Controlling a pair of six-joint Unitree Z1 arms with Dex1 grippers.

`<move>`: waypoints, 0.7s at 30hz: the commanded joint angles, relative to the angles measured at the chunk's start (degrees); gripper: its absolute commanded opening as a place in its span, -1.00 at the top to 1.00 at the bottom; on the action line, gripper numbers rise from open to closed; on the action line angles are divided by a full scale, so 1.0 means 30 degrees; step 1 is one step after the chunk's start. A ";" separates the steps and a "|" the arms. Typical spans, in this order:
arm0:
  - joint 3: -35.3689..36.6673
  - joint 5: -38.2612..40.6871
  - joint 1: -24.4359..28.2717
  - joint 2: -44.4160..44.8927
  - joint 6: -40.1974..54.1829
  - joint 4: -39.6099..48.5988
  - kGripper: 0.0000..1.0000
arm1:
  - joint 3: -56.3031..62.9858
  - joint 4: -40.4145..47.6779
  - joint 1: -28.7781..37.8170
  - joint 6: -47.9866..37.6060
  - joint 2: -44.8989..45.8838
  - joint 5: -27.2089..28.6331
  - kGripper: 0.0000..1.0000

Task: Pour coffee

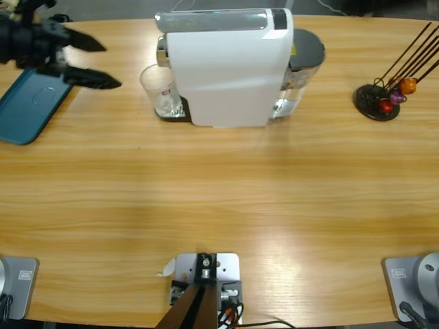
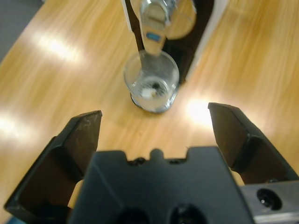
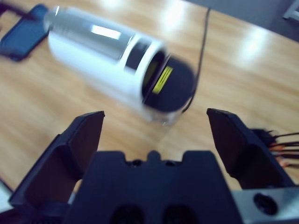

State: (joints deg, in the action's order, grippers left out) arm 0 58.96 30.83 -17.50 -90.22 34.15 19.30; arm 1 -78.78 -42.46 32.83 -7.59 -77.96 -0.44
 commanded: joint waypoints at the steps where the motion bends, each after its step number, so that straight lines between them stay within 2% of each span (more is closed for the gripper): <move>1: -0.3210 -0.0315 -0.1472 0.3349 -0.3579 0.0404 -0.97 | -0.6278 -0.3180 -0.0571 0.0343 -0.5351 -0.0193 1.00; 9: -0.6041 -0.1159 -0.1519 0.5101 -0.4030 0.0861 -0.97 | -1.0526 -0.6256 -0.0483 0.0355 -0.9042 -0.1406 1.00; 21: -0.5959 -0.1399 -0.1501 0.4105 -0.4030 0.0597 -0.97 | -1.0549 -0.6473 -0.0542 0.0214 -1.0208 -0.2455 1.00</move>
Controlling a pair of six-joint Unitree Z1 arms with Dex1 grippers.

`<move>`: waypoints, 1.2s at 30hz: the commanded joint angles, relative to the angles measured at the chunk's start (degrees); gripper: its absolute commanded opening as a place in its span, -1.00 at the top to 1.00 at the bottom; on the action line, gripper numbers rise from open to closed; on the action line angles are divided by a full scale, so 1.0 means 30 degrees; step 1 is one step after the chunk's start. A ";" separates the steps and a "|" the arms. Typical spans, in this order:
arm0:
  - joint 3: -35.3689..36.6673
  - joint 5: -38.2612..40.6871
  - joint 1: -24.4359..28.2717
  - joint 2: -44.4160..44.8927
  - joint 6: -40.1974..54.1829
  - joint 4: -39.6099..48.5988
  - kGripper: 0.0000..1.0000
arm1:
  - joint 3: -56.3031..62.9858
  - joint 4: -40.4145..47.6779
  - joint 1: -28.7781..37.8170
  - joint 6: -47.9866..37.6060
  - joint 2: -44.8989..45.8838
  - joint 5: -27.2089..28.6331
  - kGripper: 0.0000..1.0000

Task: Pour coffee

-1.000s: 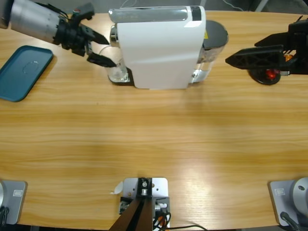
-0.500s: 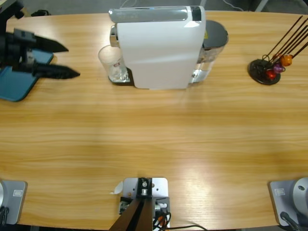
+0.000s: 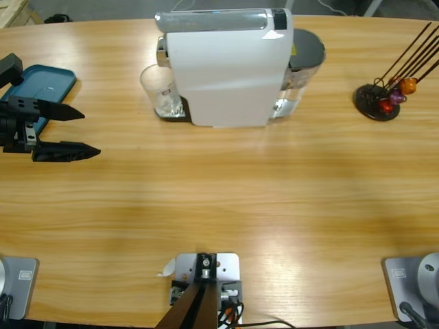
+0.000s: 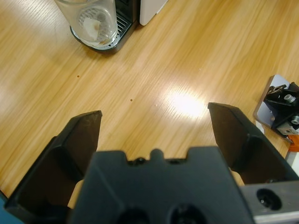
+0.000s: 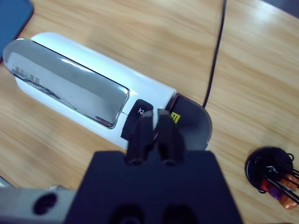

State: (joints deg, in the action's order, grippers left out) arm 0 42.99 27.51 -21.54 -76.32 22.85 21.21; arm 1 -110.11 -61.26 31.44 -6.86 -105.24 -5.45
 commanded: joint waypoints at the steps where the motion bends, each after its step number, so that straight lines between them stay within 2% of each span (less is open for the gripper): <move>1: -0.0648 -0.0292 -0.0156 -0.0559 -0.0265 -0.0039 -0.97 | -0.0121 -0.0204 -0.0079 -0.0029 -0.1144 -0.0868 1.00; 24: -0.0589 -0.0269 -0.0115 -0.0928 -0.0265 -0.0173 -0.97 | 0.0758 -0.0537 0.0167 0.0030 -0.2181 -0.1331 1.00; 36: -0.0618 -0.0292 -0.0086 -0.0928 -0.0265 -0.0185 -0.97 | 0.0435 -0.2336 0.1093 0.0194 -0.3657 -0.0769 1.00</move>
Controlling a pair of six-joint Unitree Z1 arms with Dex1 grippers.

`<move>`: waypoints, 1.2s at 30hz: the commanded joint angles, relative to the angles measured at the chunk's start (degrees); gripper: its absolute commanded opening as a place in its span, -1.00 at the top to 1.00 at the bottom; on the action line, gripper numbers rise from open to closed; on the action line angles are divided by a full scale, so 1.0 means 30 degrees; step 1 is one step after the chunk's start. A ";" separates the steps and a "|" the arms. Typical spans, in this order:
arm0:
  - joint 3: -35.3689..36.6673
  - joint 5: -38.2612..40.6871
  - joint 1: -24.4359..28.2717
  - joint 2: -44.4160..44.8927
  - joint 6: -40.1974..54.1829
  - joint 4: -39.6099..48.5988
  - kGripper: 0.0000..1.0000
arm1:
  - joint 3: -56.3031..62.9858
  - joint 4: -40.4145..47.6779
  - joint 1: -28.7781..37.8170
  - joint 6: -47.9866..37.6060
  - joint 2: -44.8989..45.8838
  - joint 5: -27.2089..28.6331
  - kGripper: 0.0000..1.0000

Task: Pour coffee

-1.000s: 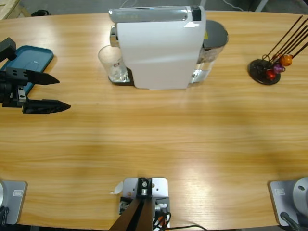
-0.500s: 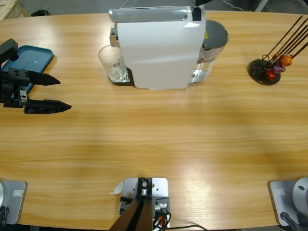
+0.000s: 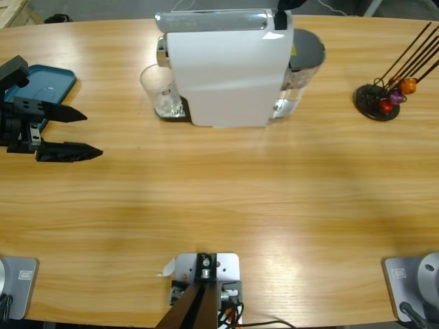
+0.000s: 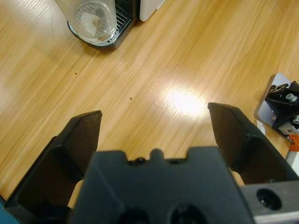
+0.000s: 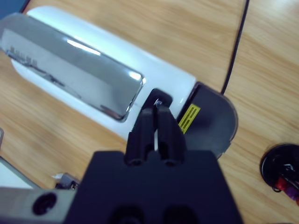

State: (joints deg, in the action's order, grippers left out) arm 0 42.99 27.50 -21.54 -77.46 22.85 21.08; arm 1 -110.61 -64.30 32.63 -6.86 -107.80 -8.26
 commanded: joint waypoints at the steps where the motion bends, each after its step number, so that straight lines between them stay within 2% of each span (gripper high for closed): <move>1: -0.0618 -0.0291 -0.0086 -0.0560 -0.0265 -0.0143 -0.97 | 0.0478 -0.1384 0.0696 0.0199 -0.2920 0.0197 1.00; 10: -0.0618 -0.0262 -0.0086 -0.0607 -0.0265 -0.0143 -0.97 | -0.3079 -0.2403 0.0872 0.0674 -0.0717 0.3238 1.00; 17: -0.0647 -0.0174 -0.0086 -0.0507 -0.0265 -0.0172 -0.97 | -0.3548 -0.2884 0.1206 0.0258 0.1597 0.3719 1.00; 21: -0.0647 -0.0069 -0.0132 -0.0126 -0.0347 -0.0143 -0.97 | -0.1696 -0.2983 0.1230 0.0099 0.3179 0.3566 1.00; 22: -0.0647 -0.0057 -0.0144 0.0044 -0.0388 -0.0143 -0.97 | -0.0225 -0.2813 0.1347 0.0099 0.3812 0.3660 0.80; 23: -0.0647 -0.0057 -0.0168 0.0255 -0.0452 -0.0120 -0.97 | 0.1515 -0.2415 0.1564 0.0088 0.4521 0.3830 -0.33; 24: -0.0671 -0.0039 -0.0197 0.0506 -0.0587 -0.0055 -0.97 | 0.3296 -0.1805 0.1757 0.0088 0.5353 0.3847 -0.93; 25: -0.0683 -0.0027 -0.0226 0.0829 -0.0663 0.0080 -0.97 | 0.4972 -0.1014 0.1968 0.0088 0.6320 0.3777 -1.00; 29: -0.0706 -0.0022 -0.0367 0.2340 -0.1085 0.1017 -0.97 | 0.9296 0.0784 0.2361 0.0088 0.9437 0.2834 -1.00; 33: -0.0823 0.0430 -0.0877 0.3331 -0.2872 0.1527 -0.97 | 1.2460 0.2484 0.2366 0.0111 1.1886 0.2646 -1.00; 36: -0.0847 0.0488 -0.1287 0.4344 -0.2890 0.1527 -0.97 | 1.5724 0.5677 0.2366 0.0439 1.3884 0.3221 -1.00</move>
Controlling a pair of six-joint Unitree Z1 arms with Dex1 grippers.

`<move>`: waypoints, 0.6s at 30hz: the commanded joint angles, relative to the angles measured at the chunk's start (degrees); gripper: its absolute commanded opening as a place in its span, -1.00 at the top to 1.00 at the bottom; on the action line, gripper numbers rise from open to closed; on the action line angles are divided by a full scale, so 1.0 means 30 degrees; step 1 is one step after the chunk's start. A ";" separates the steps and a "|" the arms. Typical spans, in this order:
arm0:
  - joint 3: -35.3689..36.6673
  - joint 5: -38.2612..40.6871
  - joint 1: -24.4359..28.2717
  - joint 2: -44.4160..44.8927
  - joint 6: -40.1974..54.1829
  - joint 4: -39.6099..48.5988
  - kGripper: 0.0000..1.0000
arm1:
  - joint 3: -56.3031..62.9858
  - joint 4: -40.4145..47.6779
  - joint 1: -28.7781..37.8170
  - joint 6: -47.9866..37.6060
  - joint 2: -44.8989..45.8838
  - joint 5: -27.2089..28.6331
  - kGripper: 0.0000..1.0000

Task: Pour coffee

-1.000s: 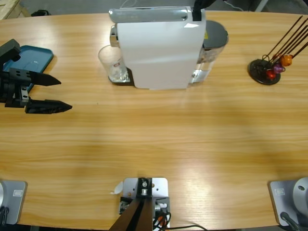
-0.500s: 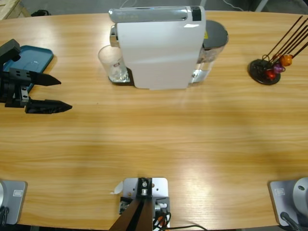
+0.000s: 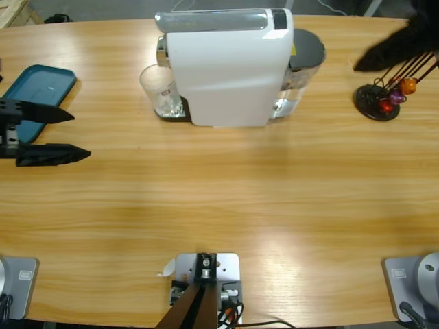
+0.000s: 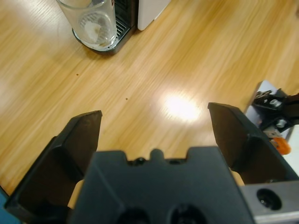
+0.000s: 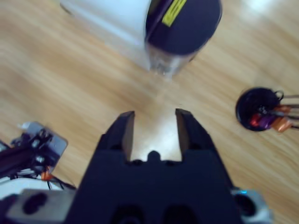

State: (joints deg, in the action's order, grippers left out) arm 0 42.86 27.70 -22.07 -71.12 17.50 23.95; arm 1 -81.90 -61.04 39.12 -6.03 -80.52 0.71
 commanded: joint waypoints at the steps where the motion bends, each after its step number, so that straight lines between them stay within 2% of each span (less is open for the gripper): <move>1: -0.0909 0.0422 -0.1134 0.2449 -0.1134 0.0578 -0.97 | 0.7617 0.6066 0.0201 0.0165 0.5488 0.0250 -1.00; 3: -0.1442 0.0282 -0.1140 0.3140 -0.1433 0.0555 -0.97 | 0.9879 0.7630 0.0201 0.0165 0.6625 0.0133 -1.00; 9: -0.3417 0.0229 -0.1170 0.6527 -0.3724 -0.0471 -0.98 | 1.2352 0.8451 0.0201 -0.0140 0.9912 -0.0248 -1.00; 11: -0.3171 0.0387 -0.1668 0.6410 -0.4234 -0.0471 -0.98 | 1.2100 0.7906 0.0201 -0.0140 0.9906 0.0238 -1.00; 14: -0.2163 -0.0316 -0.2072 0.6550 -0.4404 0.0443 -0.98 | 1.1332 0.5538 0.0201 0.0136 0.9713 0.1381 -1.00; 18: -0.2233 -0.1617 -0.2019 0.6925 -0.4445 0.0432 -0.97 | 1.1262 0.5199 0.0201 0.0136 0.9461 0.1375 -1.00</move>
State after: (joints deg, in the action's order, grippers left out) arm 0 36.11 27.11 -27.35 -52.85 4.99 24.07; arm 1 -47.93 -42.31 39.23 -6.00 -52.30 3.34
